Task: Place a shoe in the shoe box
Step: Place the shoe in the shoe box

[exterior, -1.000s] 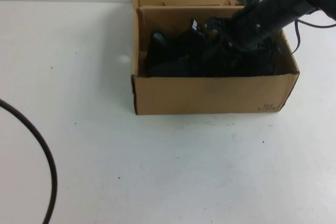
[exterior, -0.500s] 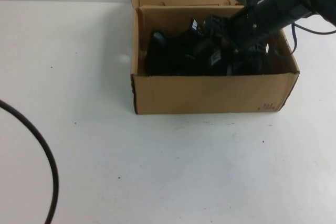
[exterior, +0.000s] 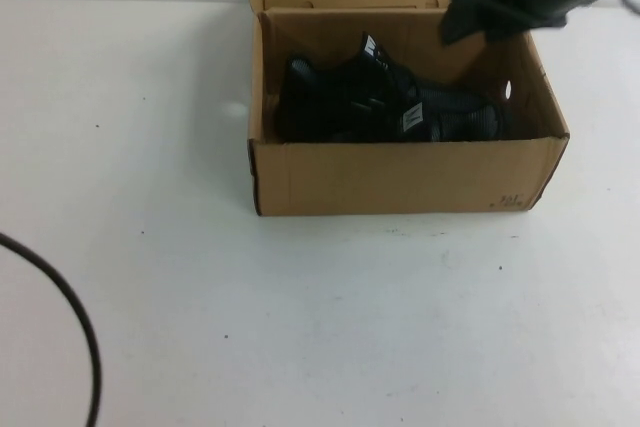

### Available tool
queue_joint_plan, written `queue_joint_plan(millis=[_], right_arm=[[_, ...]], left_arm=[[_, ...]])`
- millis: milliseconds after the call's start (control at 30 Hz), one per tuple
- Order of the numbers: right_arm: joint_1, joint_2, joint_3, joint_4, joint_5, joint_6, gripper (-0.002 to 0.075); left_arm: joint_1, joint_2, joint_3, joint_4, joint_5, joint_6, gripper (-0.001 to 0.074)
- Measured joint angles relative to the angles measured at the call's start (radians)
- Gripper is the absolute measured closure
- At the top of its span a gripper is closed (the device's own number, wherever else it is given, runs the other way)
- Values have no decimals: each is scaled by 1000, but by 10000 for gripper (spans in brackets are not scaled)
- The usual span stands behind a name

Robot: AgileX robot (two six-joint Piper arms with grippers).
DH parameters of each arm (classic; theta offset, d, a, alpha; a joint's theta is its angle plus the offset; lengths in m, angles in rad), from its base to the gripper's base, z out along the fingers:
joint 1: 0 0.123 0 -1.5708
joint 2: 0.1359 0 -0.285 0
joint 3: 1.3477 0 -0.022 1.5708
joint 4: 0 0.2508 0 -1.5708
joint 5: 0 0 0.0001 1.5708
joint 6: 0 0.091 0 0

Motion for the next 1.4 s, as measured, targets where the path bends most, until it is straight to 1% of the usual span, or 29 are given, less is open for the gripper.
queue_joint_plan(millis=[67,133,167,267,333,400,500,567,667,767,867,1000,1100,1267,1400], right_arm=[[0,-66,0,-35,10,-6,487],[0,-138,0,-50,12,-9,620],[0,-175,0,-56,12,-9,659],[0,-285,0,-63,14,-28,716],[0,-357,0,-67,18,-66,730],[0,-437,0,-67,21,-97,736],[0,-558,41,-56,-6,-138,739],[0,-656,122,-32,-59,-176,740],[0,-803,315,1,-167,-215,741],[0,-948,543,37,-297,-286,741],[0,-1091,785,110,-411,-385,741],[0,-1256,1095,236,-561,-491,741],[0,-1375,1309,292,-696,-517,741],[0,-1516,1556,322,-844,-534,741],[0,-1549,1673,331,-905,-535,741]], left_arm=[[0,0,0,133,-22,-33,736],[0,0,0,252,-58,-91,736],[0,-2,0,297,-84,-136,736],[0,-11,0,348,-153,-283,736],[-11,-21,0,329,-182,-318,736],[-38,-31,0,277,-194,-309,736],[-83,-67,23,137,-205,-190,736],[-107,-109,54,24,-212,-82,736],[-121,-195,113,-119,-216,31,736],[-122,-286,178,-196,-224,95,736],[-124,-374,257,-214,-229,138,736],[-124,-468,365,-231,-229,137,736],[-124,-507,429,-260,-229,127,736],[-124,-512,462,-281,-231,123,736],[-124,-512,464,-297,-251,123,736]])
